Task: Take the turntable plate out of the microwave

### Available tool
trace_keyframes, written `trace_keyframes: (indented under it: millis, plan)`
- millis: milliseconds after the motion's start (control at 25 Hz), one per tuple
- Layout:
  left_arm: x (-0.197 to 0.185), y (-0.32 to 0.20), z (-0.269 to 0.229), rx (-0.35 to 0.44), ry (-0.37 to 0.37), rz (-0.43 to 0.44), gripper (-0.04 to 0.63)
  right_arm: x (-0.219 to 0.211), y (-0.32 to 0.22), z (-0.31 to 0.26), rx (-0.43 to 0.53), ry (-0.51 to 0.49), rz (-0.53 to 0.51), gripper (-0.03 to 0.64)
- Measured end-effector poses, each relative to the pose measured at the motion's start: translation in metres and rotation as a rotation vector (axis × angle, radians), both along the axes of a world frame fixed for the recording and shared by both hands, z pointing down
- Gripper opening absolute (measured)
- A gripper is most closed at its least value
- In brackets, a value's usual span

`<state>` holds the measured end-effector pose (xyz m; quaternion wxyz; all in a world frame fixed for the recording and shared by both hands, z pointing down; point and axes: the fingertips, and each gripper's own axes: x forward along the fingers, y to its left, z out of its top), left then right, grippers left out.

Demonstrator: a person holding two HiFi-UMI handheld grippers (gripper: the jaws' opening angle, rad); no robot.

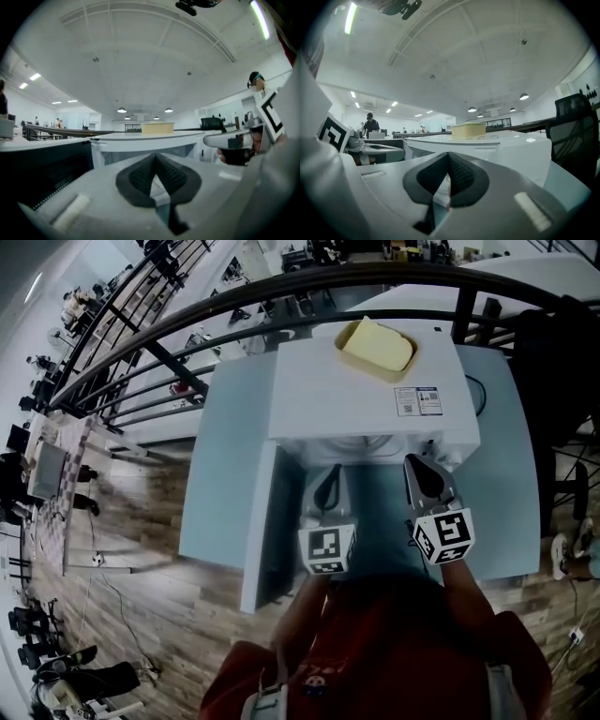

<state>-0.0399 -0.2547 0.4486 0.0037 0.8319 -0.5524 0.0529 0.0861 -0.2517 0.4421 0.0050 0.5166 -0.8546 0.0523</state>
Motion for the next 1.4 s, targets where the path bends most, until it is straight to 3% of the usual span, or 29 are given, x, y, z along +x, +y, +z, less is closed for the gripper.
trace_keyframes:
  millis: [320,1000,1400]
  plan:
    - [-0.005,-0.006,0.0,0.003,0.006,-0.001,0.0,-0.009,-0.008,0.009,-0.021,0.03,0.008,-0.002]
    - [-0.024,-0.025,0.031,-0.024,0.01,-0.035,0.0,-0.031,-0.053,0.076,-0.202,0.016,0.031,0.002]
    - [-0.026,-0.041,0.055,-0.057,0.004,-0.025,0.0,-0.035,-0.091,0.136,-0.422,-0.132,0.063,0.117]
